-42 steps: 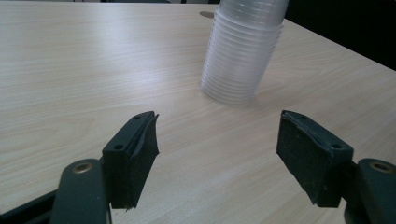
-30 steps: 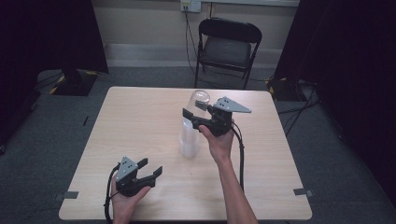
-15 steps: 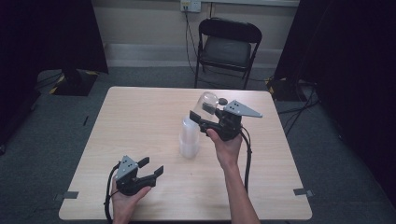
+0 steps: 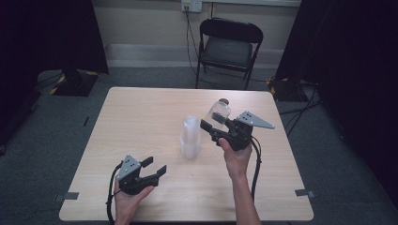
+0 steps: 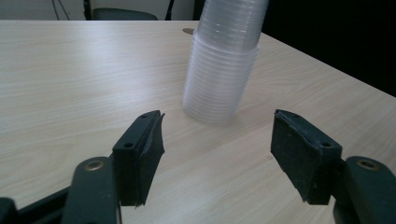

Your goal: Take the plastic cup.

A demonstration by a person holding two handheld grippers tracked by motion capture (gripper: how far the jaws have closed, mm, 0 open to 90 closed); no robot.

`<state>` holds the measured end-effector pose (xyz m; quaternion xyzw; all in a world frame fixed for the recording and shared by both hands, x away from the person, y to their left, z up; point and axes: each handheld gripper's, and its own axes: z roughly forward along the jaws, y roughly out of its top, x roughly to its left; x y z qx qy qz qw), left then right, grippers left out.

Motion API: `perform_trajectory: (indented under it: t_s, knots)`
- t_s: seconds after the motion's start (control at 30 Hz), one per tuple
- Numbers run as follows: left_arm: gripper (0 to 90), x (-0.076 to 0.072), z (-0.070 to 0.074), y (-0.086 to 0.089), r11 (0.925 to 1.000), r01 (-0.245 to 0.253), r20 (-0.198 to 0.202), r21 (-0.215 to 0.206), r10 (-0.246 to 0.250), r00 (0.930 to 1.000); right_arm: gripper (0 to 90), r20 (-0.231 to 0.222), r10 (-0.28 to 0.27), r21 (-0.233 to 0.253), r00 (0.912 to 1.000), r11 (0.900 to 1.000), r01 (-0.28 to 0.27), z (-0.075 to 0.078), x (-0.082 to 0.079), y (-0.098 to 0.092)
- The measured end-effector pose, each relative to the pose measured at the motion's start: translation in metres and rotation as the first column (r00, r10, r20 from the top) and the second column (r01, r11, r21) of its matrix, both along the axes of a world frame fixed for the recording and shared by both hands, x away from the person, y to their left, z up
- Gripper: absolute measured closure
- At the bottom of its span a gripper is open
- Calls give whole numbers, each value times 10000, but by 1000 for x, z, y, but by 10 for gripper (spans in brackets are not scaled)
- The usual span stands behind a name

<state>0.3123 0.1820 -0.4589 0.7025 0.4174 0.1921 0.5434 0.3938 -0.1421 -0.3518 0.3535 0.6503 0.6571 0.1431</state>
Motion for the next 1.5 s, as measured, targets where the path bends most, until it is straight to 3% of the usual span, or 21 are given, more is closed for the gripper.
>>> perform_trajectory:
  t_s: [0.07, 0.33, 0.6, 0.87, 1.0, 1.5]
  knots:
    - [364, 2, 4, -2, 9997, 221, 122, -36, -221, 9997, 375, -53, -62, 91, 10000, 9999, 62, -2, -3, -2]
    - [390, 1, 12, -10, 9993, 313, 535, 204, -323, 9980, 378, -433, -150, 243, 9989, 9996, 161, -17, -12, -8]
    - [403, 2, 14, -16, 9990, 445, 679, 106, -451, 9967, 382, -798, -34, 293, 9968, 9996, 58, -33, -22, -7]
    - [399, 0, 13, -19, 9977, 678, 670, 25, -679, 9954, 384, -1124, 148, 499, 9936, 9987, -92, -50, -29, -3]
    - [405, -3, 10, -20, 9964, 847, 861, 97, -852, 9926, 385, -1337, 182, 501, 9909, 9987, -116, -57, -32, -3]
    - [451, -7, 7, -29, 9925, 1221, 1109, -22, -1211, 9864, 392, -1821, 486, 1162, 9821, 9928, -276, -77, -48, 3]
